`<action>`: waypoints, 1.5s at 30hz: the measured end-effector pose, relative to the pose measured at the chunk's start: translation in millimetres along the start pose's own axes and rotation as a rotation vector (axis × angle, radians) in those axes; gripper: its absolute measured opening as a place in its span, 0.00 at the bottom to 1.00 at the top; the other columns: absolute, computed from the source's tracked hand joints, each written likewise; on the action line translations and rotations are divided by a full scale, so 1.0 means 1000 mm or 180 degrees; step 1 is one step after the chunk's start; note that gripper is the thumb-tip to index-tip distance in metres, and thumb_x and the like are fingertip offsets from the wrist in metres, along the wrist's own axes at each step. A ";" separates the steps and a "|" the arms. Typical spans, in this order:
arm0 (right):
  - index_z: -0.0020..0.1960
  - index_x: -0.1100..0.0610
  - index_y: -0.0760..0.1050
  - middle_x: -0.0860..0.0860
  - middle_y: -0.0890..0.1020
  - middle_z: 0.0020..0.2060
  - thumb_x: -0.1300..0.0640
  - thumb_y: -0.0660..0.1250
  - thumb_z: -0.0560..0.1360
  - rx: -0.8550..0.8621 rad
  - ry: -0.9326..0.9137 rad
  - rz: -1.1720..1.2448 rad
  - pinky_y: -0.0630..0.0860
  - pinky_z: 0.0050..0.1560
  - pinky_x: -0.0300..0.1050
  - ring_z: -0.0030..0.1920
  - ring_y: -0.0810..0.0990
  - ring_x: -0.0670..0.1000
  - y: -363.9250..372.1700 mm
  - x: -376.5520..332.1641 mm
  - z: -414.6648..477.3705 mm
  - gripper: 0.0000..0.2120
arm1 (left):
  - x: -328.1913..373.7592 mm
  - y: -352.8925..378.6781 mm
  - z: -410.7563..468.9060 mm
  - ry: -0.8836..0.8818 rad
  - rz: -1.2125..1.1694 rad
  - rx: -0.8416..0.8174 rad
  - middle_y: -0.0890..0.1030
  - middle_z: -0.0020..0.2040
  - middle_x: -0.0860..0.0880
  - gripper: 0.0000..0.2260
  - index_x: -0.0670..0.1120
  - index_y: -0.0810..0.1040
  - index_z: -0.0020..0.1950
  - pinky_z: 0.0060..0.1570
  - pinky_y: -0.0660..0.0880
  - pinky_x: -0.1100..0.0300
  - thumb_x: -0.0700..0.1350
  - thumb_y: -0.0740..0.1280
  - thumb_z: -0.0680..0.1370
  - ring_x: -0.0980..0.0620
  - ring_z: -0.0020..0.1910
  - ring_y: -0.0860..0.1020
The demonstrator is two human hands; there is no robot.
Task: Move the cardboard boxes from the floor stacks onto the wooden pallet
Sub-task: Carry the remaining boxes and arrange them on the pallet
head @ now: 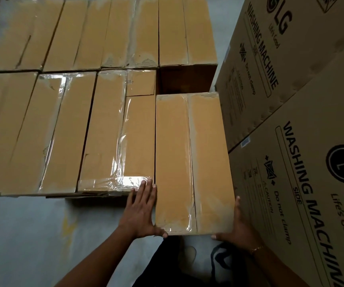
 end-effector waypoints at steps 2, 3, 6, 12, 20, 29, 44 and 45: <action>0.71 0.36 0.17 0.54 0.52 0.82 0.26 0.79 0.44 -0.0036 -0.0008 -0.0019 0.65 0.73 0.61 0.78 0.61 0.60 0.001 -0.002 0.002 0.82 | 0.000 0.002 0.001 0.0020 0.0007 -0.0022 0.40 0.83 0.42 0.72 0.40 0.46 0.83 0.75 0.45 0.35 0.89 0.54 0.54 0.42 0.82 0.39; 0.70 0.35 0.16 0.54 0.53 0.82 0.25 0.78 0.44 -0.0035 0.0002 -0.0023 0.66 0.73 0.61 0.78 0.62 0.60 0.001 -0.002 0.002 0.82 | 0.000 0.001 0.002 0.0033 -0.0009 0.0005 0.40 0.83 0.42 0.72 0.40 0.46 0.83 0.75 0.46 0.35 0.89 0.54 0.55 0.42 0.82 0.39; 0.71 0.35 0.17 0.53 0.54 0.82 0.27 0.81 0.47 0.0042 0.0008 -0.0053 0.68 0.72 0.61 0.77 0.65 0.60 0.001 -0.002 0.000 0.81 | -0.001 -0.001 0.002 0.0075 -0.0030 0.0048 0.41 0.83 0.43 0.70 0.41 0.46 0.83 0.76 0.47 0.36 0.89 0.53 0.56 0.42 0.82 0.40; 0.72 0.34 0.18 0.54 0.58 0.81 0.32 0.83 0.51 0.0154 -0.0077 -0.0022 0.70 0.71 0.61 0.75 0.68 0.60 -0.003 -0.010 0.005 0.79 | -0.004 -0.009 0.004 0.0107 -0.0003 0.0134 0.52 0.84 0.43 0.65 0.42 0.55 0.83 0.74 0.57 0.36 0.87 0.54 0.60 0.42 0.82 0.52; 0.72 0.31 0.20 0.53 0.61 0.80 0.28 0.82 0.48 0.0280 -0.0091 0.0086 0.72 0.70 0.60 0.74 0.69 0.59 -0.018 -0.027 0.027 0.79 | -0.010 -0.023 0.018 0.0076 0.0210 0.0432 0.72 0.73 0.43 0.54 0.42 0.68 0.77 0.60 0.72 0.40 0.81 0.60 0.66 0.41 0.68 0.73; 0.66 0.27 0.18 0.54 0.62 0.80 0.23 0.78 0.44 0.0335 -0.0187 0.0107 0.71 0.71 0.58 0.75 0.68 0.59 -0.041 -0.047 0.058 0.77 | -0.018 -0.047 0.047 -0.0013 0.0456 0.0466 0.77 0.61 0.46 0.50 0.42 0.69 0.77 0.51 0.74 0.45 0.79 0.59 0.69 0.43 0.55 0.75; 0.76 0.38 0.25 0.53 0.60 0.81 0.22 0.78 0.44 0.0346 -0.0166 -0.0091 0.72 0.70 0.59 0.73 0.70 0.61 -0.071 -0.071 0.090 0.81 | -0.028 -0.052 0.080 -0.0177 0.0384 0.0341 0.76 0.61 0.47 0.49 0.44 0.55 0.82 0.54 0.72 0.47 0.78 0.50 0.74 0.45 0.57 0.75; 0.76 0.37 0.25 0.53 0.61 0.80 0.22 0.78 0.43 0.0338 -0.0157 -0.0094 0.72 0.70 0.60 0.73 0.71 0.61 -0.071 -0.071 0.091 0.81 | -0.028 -0.052 0.081 -0.0180 0.0358 0.0308 0.75 0.62 0.47 0.49 0.44 0.53 0.83 0.55 0.71 0.48 0.78 0.51 0.74 0.45 0.58 0.75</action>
Point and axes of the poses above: each hand's wrist, its own z-axis towards the middle knuckle, its own y-axis out of the palm, x = y × z, the point moved 4 cm from there along z, towards the middle knuckle
